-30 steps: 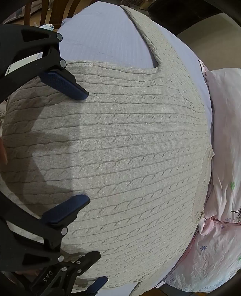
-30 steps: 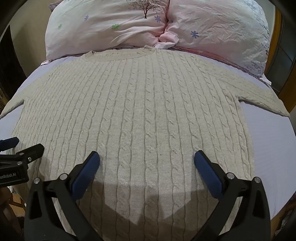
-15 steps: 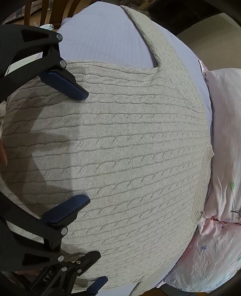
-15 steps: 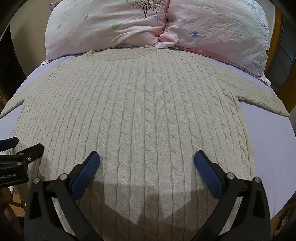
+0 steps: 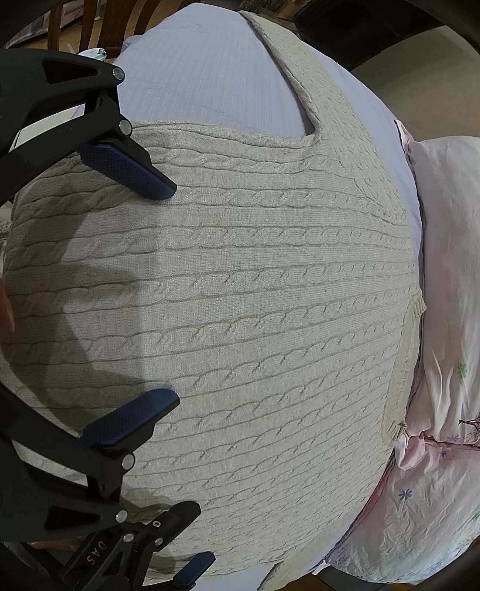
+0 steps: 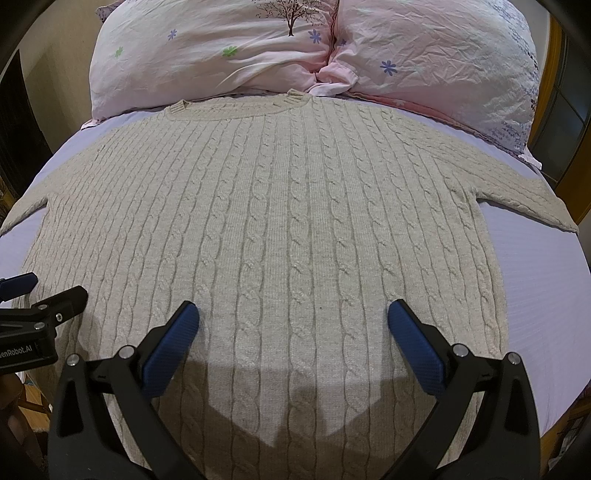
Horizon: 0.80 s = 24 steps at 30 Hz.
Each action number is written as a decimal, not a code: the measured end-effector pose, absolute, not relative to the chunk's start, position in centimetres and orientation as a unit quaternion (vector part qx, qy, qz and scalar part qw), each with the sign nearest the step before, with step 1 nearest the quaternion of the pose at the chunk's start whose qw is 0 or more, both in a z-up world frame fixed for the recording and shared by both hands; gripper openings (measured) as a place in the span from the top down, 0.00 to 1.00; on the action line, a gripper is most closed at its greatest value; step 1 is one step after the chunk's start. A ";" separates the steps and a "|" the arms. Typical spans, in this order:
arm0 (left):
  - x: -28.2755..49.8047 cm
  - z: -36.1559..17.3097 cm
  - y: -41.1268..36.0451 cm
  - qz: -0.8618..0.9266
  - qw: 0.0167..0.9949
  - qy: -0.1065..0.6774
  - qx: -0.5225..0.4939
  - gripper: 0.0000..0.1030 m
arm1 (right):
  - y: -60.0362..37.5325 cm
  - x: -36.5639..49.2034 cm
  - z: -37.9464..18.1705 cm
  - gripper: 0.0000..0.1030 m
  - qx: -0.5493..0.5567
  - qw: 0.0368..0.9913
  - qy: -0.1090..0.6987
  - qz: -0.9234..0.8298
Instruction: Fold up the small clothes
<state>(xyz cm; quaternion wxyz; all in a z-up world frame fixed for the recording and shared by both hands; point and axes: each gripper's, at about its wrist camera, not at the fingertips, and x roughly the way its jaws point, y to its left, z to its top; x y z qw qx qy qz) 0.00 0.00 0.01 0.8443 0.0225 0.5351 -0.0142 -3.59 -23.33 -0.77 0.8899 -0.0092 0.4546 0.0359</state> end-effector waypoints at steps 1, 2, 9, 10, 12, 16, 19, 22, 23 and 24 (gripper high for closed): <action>0.0 0.0 0.0 -0.014 0.844 0.535 0.022 0.01 | -23.3 -3.6 -0.8 0.02 -0.009 0.890 0.455 0.036; 0.0 0.0 0.0 -0.014 0.844 0.535 0.022 0.01 | -23.3 -3.6 -0.8 0.02 -0.009 0.890 0.455 0.036; 0.0 0.0 0.0 -0.014 0.845 0.535 0.023 0.01 | -23.3 -3.5 -0.7 0.02 -0.009 0.890 0.455 0.036; 0.0 0.0 0.0 -0.014 0.845 0.535 0.023 0.01 | -23.3 -3.5 -0.7 0.02 -0.009 0.890 0.455 0.036; 0.0 0.0 0.0 -0.014 0.845 0.535 0.023 0.01 | -23.3 -3.5 -0.7 0.02 -0.009 0.889 0.456 0.036; 0.0 0.0 0.0 -0.014 0.845 0.535 0.023 0.01 | -23.3 -3.4 -0.7 0.02 -0.009 0.889 0.456 0.036; 0.0 0.0 0.0 -0.014 0.845 0.534 0.023 0.01 | -23.3 -3.4 -0.8 0.02 -0.009 0.889 0.456 0.036; 0.0 0.0 0.0 -0.014 0.845 0.535 0.023 0.01 | -23.3 -3.3 -0.8 0.02 -0.009 0.889 0.456 0.036; 0.0 0.0 0.0 -0.014 0.845 0.535 0.023 0.01 | -23.3 -3.3 -0.8 0.02 -0.009 0.889 0.457 0.036; 0.0 0.0 0.0 -0.014 0.845 0.534 0.023 0.01 | -23.3 -3.4 -0.8 0.02 -0.009 0.889 0.457 0.035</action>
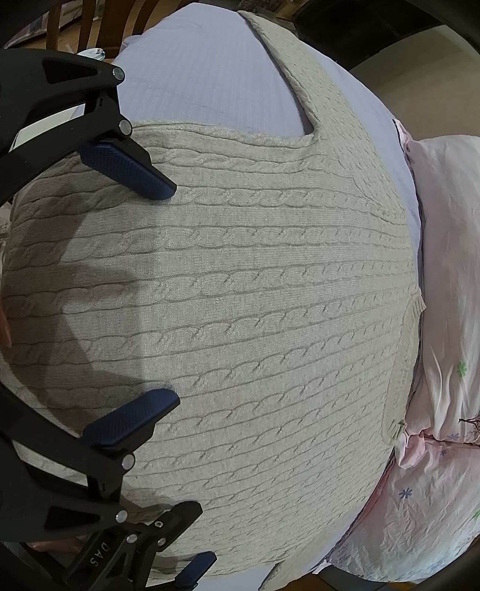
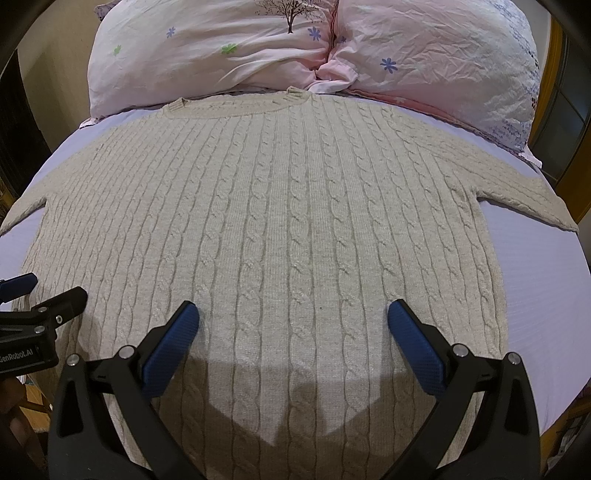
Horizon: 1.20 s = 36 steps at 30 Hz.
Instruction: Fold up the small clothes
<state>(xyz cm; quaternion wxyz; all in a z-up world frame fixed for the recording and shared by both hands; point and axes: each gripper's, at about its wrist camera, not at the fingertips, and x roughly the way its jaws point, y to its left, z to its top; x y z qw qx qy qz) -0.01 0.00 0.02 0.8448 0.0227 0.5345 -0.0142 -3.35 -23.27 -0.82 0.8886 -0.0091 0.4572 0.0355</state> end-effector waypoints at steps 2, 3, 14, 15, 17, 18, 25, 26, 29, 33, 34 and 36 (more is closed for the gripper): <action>0.0 0.0 0.0 -0.014 0.845 0.534 0.023 0.01 | -23.3 -3.5 -0.8 0.02 -0.009 0.888 0.458 0.035; 0.0 0.0 0.0 -0.014 0.845 0.535 0.023 0.01 | -23.5 -3.5 -0.8 0.02 -0.009 0.888 0.458 0.035; 0.0 0.0 0.0 -0.014 0.845 0.534 0.023 0.01 | -23.2 -3.3 -0.9 0.02 -0.010 0.887 0.461 0.035; 0.0 0.0 0.0 -0.014 0.845 0.534 0.023 0.01 | -23.2 -3.4 -0.9 0.02 -0.010 0.887 0.461 0.035; 0.0 0.0 0.0 -0.014 0.845 0.534 0.023 0.01 | -23.2 -3.5 -0.9 0.02 -0.010 0.887 0.461 0.035; 0.0 0.0 0.0 -0.014 0.845 0.534 0.023 0.01 | -23.2 -3.5 -0.9 0.02 -0.011 0.887 0.460 0.036; -0.3 0.1 0.0 -0.014 0.853 0.521 0.024 0.01 | -23.2 -3.6 -0.9 0.02 -0.015 0.888 0.458 0.041; -0.5 0.1 -0.1 -0.014 0.854 0.519 0.024 0.01 | -23.3 -3.5 -0.8 0.02 -0.015 0.888 0.458 0.042; -1.4 0.3 0.1 -0.014 0.858 0.513 0.024 0.01 | -23.3 -3.6 -0.8 0.02 -0.018 0.888 0.457 0.046; -1.5 0.1 0.1 -0.014 0.857 0.514 0.024 0.01 | -23.5 -3.7 -0.8 0.02 -0.022 0.895 0.442 0.059; -1.5 0.1 0.1 -0.014 0.858 0.513 0.024 0.01 | -23.6 -3.8 -0.8 0.02 -0.025 0.898 0.434 0.069; -1.6 0.2 0.1 -0.015 0.861 0.508 0.026 0.01 | -24.6 -3.5 -0.5 0.02 -0.010 0.900 0.429 0.081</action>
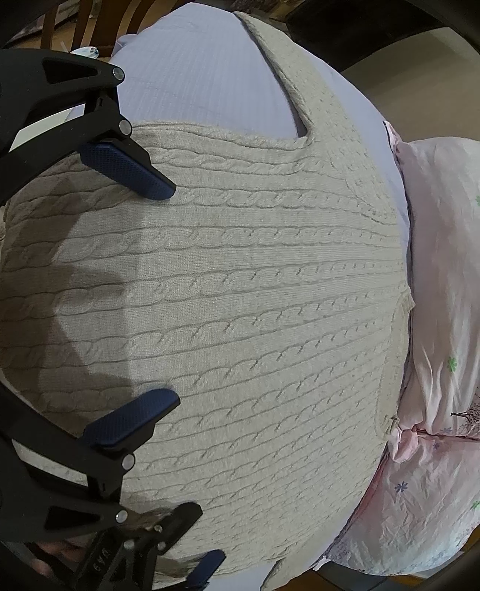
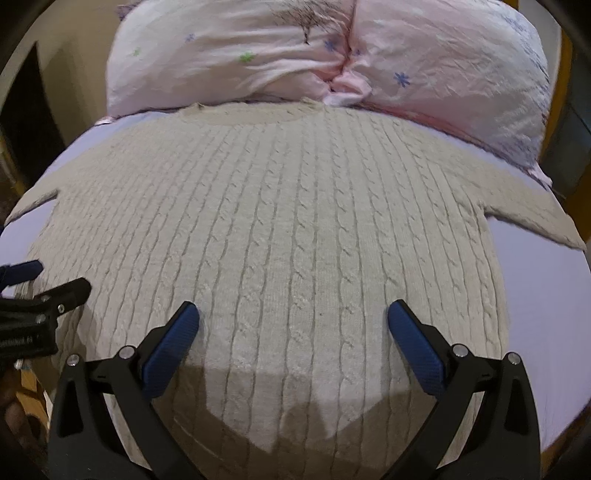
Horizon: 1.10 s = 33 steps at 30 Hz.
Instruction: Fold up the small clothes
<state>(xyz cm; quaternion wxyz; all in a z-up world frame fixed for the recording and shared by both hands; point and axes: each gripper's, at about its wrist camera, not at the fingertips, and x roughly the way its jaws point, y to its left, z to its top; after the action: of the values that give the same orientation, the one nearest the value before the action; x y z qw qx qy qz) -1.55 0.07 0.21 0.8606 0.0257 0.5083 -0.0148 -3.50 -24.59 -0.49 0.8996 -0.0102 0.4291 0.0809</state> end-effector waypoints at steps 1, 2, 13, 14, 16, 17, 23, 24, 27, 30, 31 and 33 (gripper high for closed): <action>-1.6 0.2 0.0 -0.017 0.863 0.503 0.028 0.01 | -26.0 -3.3 0.0 0.03 0.018 0.904 0.420 0.077; -1.6 0.3 0.0 -0.021 0.866 0.499 0.030 0.01 | -27.9 -3.1 0.8 0.03 0.048 0.911 0.404 0.063; 1.5 3.8 9.1 -0.008 0.926 0.373 -0.056 0.01 | -61.7 -0.8 1.8 0.60 0.430 0.812 0.309 -0.247; 1.9 4.0 10.5 -0.007 0.929 0.361 -0.080 0.01 | -63.1 -0.6 1.3 0.60 0.446 0.801 0.309 -0.254; 2.3 4.2 12.7 -0.008 0.932 0.342 -0.122 0.01 | -65.0 0.3 0.3 0.60 0.470 0.784 0.313 -0.257; 2.6 4.2 14.3 -0.010 0.931 0.332 -0.153 0.01 | -65.6 0.8 -0.3 0.60 0.481 0.776 0.317 -0.256; 3.3 2.9 19.8 0.021 0.906 0.345 -0.245 0.01 | -66.3 3.7 -1.5 0.92 0.465 0.778 0.326 -0.270; 3.3 2.8 20.5 0.032 0.905 0.346 -0.245 0.01 | -66.3 3.8 -1.5 0.93 0.465 0.781 0.316 -0.272; 2.7 2.9 21.6 0.066 0.910 0.340 -0.229 0.01 | -63.7 4.1 2.1 0.94 0.401 0.826 0.278 -0.281; 2.2 3.5 23.5 0.092 0.916 0.314 -0.233 0.01 | -57.2 5.0 7.9 0.94 0.293 0.902 0.231 -0.219; 1.7 3.5 24.4 0.094 0.917 0.300 -0.244 0.01 | -53.3 5.5 10.1 0.94 0.258 0.926 0.216 -0.169; 0.9 3.6 26.0 0.105 0.918 0.257 -0.282 0.01 | -46.6 6.1 12.9 0.94 0.205 0.954 0.203 -0.080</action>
<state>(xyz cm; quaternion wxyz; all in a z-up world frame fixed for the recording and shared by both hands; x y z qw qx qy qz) 0.89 26.00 3.64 0.9184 -0.2820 0.2568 0.1054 6.13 -46.62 12.91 0.9541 0.2050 0.2029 -0.0803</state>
